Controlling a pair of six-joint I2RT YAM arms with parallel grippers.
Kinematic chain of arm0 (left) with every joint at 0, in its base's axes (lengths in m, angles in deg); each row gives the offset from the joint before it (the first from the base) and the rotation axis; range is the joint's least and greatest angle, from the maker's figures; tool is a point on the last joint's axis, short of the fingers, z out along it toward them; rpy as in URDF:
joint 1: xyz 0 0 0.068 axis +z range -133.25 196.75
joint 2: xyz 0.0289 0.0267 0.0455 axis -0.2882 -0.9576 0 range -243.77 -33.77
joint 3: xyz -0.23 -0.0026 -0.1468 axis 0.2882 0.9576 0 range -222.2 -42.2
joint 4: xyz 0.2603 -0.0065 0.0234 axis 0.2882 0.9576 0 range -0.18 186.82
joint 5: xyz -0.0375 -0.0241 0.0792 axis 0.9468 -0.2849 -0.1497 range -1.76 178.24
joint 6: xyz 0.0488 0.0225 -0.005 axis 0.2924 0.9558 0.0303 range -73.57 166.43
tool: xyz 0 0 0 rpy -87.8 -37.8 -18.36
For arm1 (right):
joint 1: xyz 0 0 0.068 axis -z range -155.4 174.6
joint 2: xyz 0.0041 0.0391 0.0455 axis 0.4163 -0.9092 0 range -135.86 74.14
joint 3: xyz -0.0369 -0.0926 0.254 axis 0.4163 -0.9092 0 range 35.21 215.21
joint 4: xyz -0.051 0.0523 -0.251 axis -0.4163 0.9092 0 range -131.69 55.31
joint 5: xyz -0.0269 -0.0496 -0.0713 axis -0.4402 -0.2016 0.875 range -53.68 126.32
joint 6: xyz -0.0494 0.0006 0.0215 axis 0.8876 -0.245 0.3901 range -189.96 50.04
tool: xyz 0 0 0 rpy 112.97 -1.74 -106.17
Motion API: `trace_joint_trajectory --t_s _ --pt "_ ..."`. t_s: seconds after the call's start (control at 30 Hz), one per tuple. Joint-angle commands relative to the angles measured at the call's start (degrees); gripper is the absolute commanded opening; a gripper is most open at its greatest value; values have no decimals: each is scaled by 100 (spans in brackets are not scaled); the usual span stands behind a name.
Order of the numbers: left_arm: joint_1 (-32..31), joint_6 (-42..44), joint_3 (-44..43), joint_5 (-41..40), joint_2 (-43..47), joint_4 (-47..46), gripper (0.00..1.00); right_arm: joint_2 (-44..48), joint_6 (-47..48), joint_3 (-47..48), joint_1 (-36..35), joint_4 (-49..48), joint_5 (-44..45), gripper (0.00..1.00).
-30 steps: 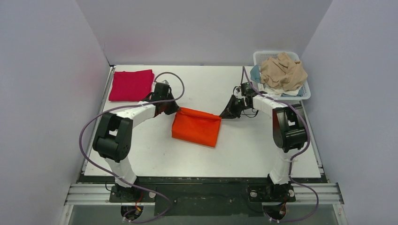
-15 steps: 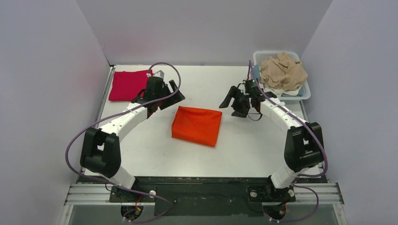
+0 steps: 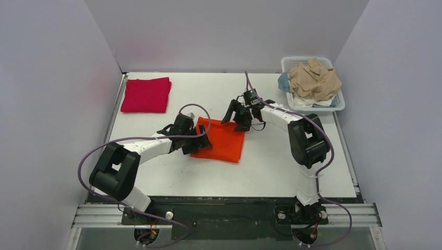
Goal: Fold and stack the t-shirts
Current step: Smooth out wrinkles on the folded tshirt
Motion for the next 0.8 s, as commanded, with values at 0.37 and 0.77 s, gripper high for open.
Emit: trace_joint_trajectory --t_s 0.37,0.77 --pt "-104 310 -140 -521 923 308 91 -43 720 1386 278 823 413 72" --pt "766 1187 -1124 -577 263 557 92 3038 554 -1738 178 367 1143 78"
